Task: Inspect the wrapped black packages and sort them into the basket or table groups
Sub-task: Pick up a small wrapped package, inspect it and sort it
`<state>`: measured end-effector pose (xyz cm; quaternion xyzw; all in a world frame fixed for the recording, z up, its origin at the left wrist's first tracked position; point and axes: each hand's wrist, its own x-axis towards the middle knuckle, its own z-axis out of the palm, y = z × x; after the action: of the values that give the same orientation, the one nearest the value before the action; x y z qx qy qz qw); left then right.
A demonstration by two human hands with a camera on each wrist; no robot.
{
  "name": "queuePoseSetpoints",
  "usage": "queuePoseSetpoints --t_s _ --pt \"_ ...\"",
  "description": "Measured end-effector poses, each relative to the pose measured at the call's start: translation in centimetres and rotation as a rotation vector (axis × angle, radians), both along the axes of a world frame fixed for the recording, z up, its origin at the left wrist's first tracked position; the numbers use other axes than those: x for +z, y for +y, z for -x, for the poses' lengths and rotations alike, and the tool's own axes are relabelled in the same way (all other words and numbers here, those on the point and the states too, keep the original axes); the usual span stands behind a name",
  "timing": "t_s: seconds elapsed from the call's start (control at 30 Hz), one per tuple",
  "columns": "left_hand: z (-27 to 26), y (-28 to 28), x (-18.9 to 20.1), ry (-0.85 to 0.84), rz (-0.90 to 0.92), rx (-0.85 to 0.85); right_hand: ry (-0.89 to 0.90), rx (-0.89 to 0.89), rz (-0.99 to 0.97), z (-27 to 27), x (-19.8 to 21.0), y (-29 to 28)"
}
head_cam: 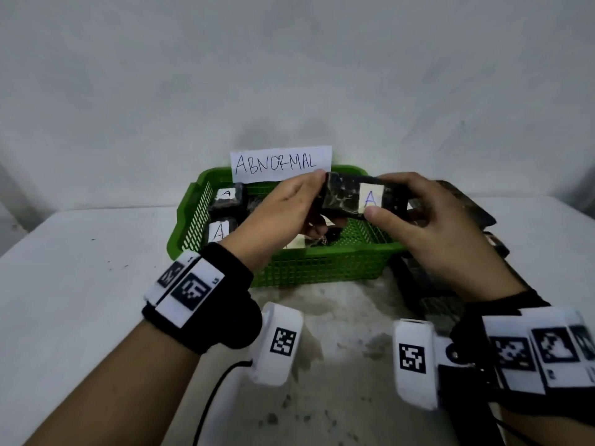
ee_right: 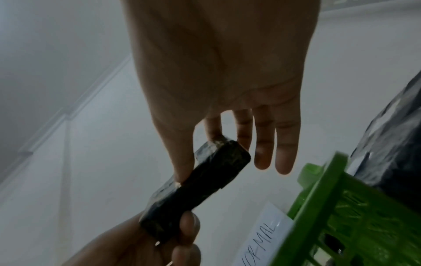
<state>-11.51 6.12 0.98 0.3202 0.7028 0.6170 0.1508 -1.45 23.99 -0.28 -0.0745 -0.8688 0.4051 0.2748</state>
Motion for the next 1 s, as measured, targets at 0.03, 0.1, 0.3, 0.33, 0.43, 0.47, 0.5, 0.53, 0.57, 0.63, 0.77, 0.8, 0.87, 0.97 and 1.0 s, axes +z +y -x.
queuePoseSetpoints --t_s 0.03,0.1,0.3,0.33,0.43,0.47,0.5,0.53,0.57,0.63,0.77,0.8,0.87,0.97,1.0 --pt "0.4 0.1 0.1 -0.003 0.016 0.002 -0.005 0.0 -0.019 0.3 -0.1 0.0" --pt "1.1 -0.2 0.0 0.009 0.059 0.03 -0.015 0.021 -0.017 1.0 0.2 -0.2" --pt "4.2 -3.5 -0.5 0.275 0.206 0.267 -0.349 0.184 -0.164 5.7 4.1 -0.5" --pt "4.6 -4.3 -0.6 0.289 0.202 0.311 -0.451 0.221 -0.238 6.7 4.6 -0.7" --pt "6.0 -6.7 -1.4 0.27 0.177 0.428 -0.667 0.318 -0.461 10.2 4.9 -2.1" --pt "6.3 -7.5 -1.8 0.261 0.169 0.462 -0.727 0.364 -0.495 11.2 4.7 -2.9" --pt "6.6 -7.9 -2.1 0.255 0.168 0.494 -0.79 0.408 -0.531 12.2 4.3 -3.5" --pt "6.9 -8.3 -2.6 0.253 0.176 0.527 -0.851 0.454 -0.571 13.1 4.0 -4.2" --pt "7.0 -8.4 -2.9 0.257 0.18 0.552 -0.908 0.488 -0.616 14.0 3.6 -4.7" --pt "7.1 -8.5 -3.4 0.265 0.161 0.587 -1.003 0.528 -0.704 15.5 2.9 -5.7" --pt "7.5 -8.2 -3.9 0.282 0.185 0.575 -1.121 0.625 -0.672 18.2 2.3 -6.7" --pt "7.3 -8.2 -4.0 0.287 0.195 0.578 -1.14 0.642 -0.667 18.5 2.2 -7.0" --pt "7.4 -8.2 -4.1 0.312 0.223 0.584 -1.172 0.646 -0.704 19.2 1.9 -7.5" --pt "7.5 -8.1 -4.3 0.324 0.263 0.613 -1.193 0.608 -0.865 19.5 1.9 -8.3" --pt "7.5 -8.1 -4.4 0.325 0.282 0.622 -1.189 0.595 -0.904 19.5 1.9 -8.4"
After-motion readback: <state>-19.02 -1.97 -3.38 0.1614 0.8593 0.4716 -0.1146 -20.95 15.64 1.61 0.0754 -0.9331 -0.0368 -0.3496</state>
